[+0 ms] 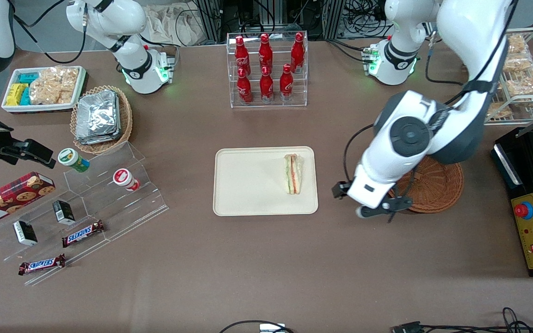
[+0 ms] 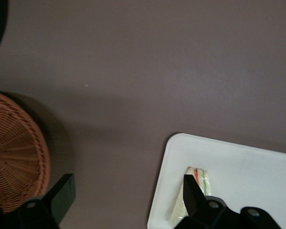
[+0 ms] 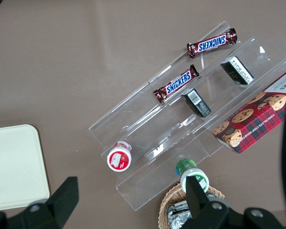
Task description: Place sandwich from basket to tray
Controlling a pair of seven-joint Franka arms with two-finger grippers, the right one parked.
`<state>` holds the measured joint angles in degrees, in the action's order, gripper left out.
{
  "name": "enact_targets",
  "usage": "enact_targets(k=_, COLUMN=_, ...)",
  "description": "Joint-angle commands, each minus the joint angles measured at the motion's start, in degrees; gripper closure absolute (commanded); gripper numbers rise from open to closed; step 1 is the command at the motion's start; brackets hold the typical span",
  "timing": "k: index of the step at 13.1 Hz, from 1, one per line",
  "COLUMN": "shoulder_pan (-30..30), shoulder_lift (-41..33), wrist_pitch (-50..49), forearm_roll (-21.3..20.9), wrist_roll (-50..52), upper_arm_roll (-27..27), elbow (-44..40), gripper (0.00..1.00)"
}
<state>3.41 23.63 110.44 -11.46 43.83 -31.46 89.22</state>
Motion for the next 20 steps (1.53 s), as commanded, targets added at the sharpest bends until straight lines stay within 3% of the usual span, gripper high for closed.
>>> enact_targets(k=1, shoulder_pan=2.6, shoulder_lift=-2.6, wrist_pitch=-2.9, forearm_roll=1.0, wrist_roll=-0.2, upper_arm_roll=-0.6, elbow=-0.1, gripper=0.0)
enact_targets(k=7, shoulder_pan=8.2, shoulder_lift=-7.6, wrist_pitch=-9.4, forearm_roll=6.5, wrist_roll=-14.6, upper_arm_roll=0.2, elbow=-0.5, gripper=0.0)
enact_targets(k=13, shoulder_pan=5.5, shoulder_lift=-15.8, wrist_pitch=-20.4, forearm_roll=9.1, wrist_roll=-34.7, upper_arm_roll=12.4, elbow=-0.1, gripper=0.0)
enact_targets(k=15, shoulder_pan=3.1, shoulder_lift=-19.2, wrist_pitch=-21.1, forearm_roll=9.8, wrist_roll=-37.5, upper_arm_roll=17.4, elbow=1.5, gripper=0.0)
enact_targets(k=20, shoulder_pan=1.8, shoulder_lift=-26.1, wrist_pitch=-21.2, forearm_roll=9.8, wrist_roll=-48.8, upper_arm_roll=23.6, elbow=5.1, gripper=0.0)
